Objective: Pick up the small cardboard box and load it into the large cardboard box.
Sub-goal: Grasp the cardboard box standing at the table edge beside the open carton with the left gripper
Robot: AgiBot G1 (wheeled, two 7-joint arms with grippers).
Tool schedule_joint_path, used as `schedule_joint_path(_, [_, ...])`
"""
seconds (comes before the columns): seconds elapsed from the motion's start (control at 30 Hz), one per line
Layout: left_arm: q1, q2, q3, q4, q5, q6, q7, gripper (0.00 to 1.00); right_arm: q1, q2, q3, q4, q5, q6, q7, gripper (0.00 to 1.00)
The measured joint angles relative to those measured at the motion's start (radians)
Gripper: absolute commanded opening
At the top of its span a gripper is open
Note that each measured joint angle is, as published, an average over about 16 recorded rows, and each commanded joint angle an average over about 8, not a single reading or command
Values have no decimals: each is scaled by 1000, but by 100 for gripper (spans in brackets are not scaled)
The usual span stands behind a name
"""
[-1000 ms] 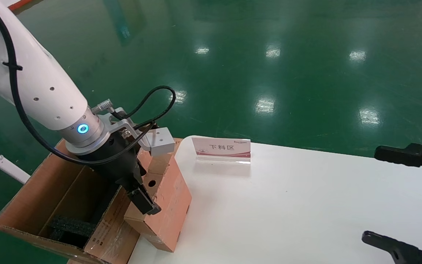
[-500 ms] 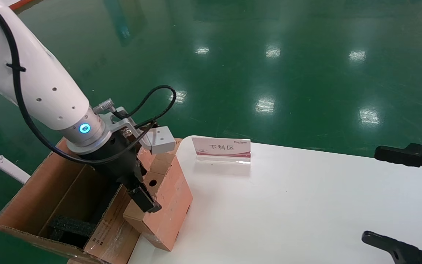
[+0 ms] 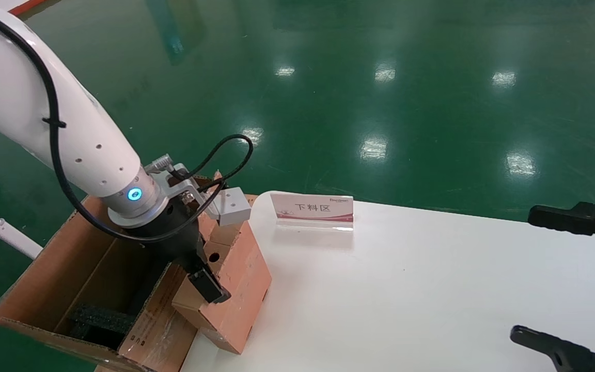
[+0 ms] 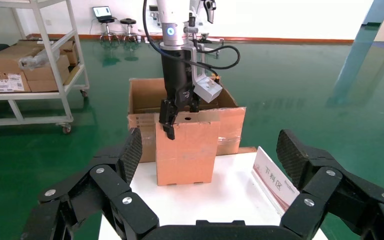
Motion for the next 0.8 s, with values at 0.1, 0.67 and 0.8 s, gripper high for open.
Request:
schedule_joint_path(0.1, [6, 2, 3, 0, 7, -9, -2, 100, 0, 0, 0, 0, 0, 0, 0, 100])
schedule_joint_path(0.67, [15, 3, 5, 0, 15, -22, 2, 0, 0, 0, -1, 0, 0, 0, 0, 93])
schedule_joint_path(0.8, [14, 3, 5, 0, 15, -20, 2, 0, 0, 0, -1, 0, 0, 0, 0, 46])
